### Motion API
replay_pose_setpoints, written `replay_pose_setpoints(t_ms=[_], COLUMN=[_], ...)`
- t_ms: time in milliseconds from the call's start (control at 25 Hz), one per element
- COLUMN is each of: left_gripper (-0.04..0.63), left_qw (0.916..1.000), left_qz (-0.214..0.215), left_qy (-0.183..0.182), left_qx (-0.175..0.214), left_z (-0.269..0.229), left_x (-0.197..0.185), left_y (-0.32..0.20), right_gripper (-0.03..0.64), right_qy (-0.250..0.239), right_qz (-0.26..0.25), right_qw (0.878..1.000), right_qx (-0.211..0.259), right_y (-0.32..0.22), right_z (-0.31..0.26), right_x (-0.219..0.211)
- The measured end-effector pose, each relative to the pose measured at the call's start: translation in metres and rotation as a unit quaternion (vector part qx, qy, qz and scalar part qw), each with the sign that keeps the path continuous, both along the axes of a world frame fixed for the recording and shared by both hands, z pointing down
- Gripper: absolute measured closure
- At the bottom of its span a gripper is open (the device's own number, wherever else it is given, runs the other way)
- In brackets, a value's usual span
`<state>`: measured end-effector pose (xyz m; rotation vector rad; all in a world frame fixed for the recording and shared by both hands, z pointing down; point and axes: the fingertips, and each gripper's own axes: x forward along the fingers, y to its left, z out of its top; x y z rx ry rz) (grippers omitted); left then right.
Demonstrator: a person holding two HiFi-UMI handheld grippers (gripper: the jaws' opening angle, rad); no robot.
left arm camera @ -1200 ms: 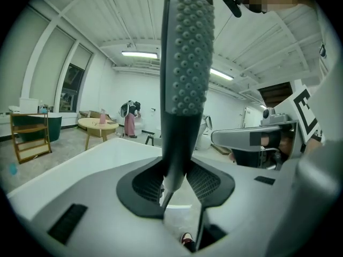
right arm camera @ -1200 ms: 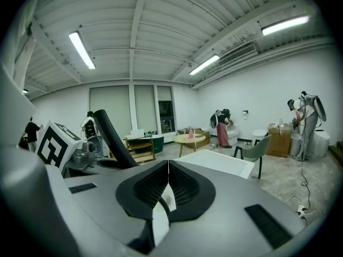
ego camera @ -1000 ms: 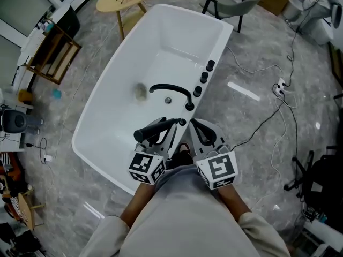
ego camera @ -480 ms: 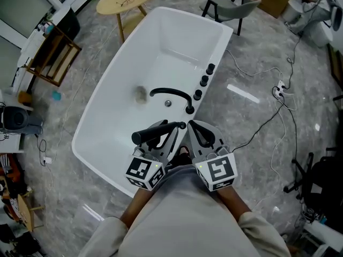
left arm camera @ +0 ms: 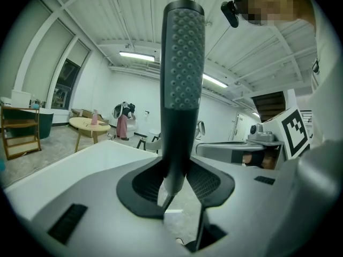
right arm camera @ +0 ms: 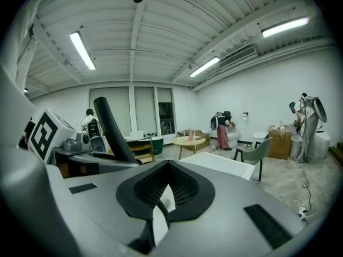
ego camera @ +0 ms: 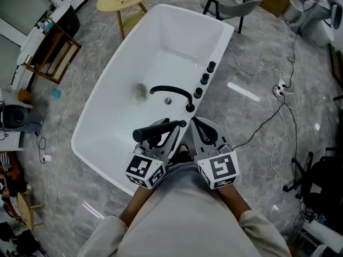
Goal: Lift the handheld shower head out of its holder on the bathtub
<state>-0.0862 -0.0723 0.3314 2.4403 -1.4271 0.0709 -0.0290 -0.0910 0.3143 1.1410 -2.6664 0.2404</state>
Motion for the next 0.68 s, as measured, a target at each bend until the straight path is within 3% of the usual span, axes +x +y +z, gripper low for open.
replay_pose_setpoints(t_ms=[680], left_gripper=[0.457], left_qw=[0.9999], left_qz=[-0.001], left_qy=[0.003], left_qx=[-0.016], left_z=[0.012], left_x=[-0.004], left_y=[0.006], right_gripper=[0.6], right_qy=[0.003], right_qz=[0.002], right_qw=[1.0], right_qx=[-0.009], right_y=[0.006], right_z=[0.011], right_x=[-0.002])
